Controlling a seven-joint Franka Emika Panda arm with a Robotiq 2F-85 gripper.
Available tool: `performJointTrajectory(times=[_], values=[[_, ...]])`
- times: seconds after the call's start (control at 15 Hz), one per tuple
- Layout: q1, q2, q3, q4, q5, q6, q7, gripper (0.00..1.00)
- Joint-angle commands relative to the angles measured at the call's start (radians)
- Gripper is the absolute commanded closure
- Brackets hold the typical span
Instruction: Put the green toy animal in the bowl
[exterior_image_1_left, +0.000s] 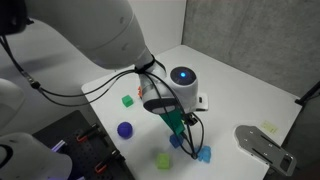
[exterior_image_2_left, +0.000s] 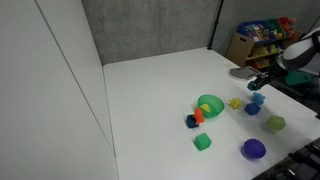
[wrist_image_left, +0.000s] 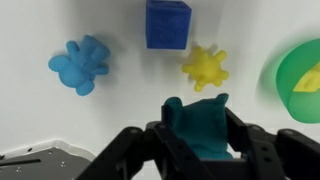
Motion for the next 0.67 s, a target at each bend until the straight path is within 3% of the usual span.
performJointTrajectory(times=[0.0,0.27,0.6], values=[[0.114,-0.083,-0.023,-0.023,0.025,-0.05,0.075,0.73],[0.276,-0.093,-0.059,-0.003,0.065,-0.105,0.13,0.73],[0.464,-0.017,-0.128,0.045,0.087,-0.124,0.187,0.73]])
